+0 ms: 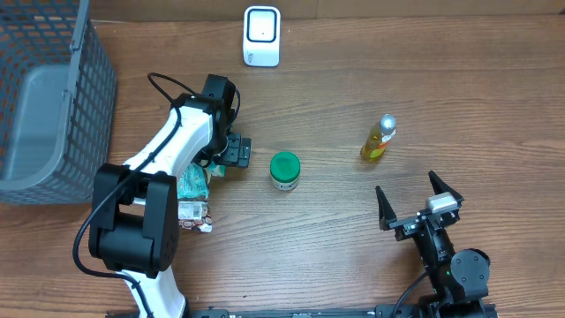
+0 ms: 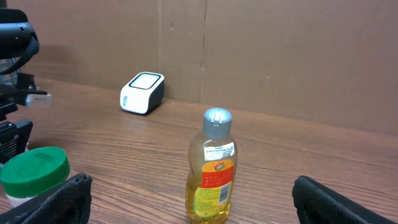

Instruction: Scan the item barcode

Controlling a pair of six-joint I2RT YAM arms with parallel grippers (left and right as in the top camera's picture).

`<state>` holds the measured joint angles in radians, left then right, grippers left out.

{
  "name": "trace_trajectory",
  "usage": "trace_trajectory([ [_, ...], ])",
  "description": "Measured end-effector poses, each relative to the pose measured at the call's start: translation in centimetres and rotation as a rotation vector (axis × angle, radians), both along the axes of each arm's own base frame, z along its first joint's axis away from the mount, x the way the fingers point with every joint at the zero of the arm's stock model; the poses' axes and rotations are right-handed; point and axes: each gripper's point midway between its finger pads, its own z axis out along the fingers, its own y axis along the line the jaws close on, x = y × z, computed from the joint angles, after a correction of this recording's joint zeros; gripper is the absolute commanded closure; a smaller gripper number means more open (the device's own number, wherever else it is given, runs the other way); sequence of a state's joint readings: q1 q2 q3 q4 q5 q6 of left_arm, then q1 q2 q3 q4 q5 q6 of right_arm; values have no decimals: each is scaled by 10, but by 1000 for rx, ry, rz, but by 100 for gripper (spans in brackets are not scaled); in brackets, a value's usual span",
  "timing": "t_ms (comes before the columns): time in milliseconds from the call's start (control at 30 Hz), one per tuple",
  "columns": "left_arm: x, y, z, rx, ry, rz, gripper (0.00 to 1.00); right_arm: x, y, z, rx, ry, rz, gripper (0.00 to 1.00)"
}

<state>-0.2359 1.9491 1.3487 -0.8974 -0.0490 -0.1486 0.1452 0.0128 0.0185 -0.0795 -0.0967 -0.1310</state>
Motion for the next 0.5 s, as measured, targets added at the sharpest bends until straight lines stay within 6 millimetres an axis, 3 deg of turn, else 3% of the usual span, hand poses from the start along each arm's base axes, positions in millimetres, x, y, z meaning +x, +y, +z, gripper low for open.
trace_trajectory([
  [100,1,0,0,-1,-5,0,6,0,0,0,0,0,0,0],
  [367,1,0,0,-1,-6,-10,28,0,0,0,0,0,0,0],
  [500,1,0,-2,0,-2,-12,49,0,0,0,0,0,0,0],
])
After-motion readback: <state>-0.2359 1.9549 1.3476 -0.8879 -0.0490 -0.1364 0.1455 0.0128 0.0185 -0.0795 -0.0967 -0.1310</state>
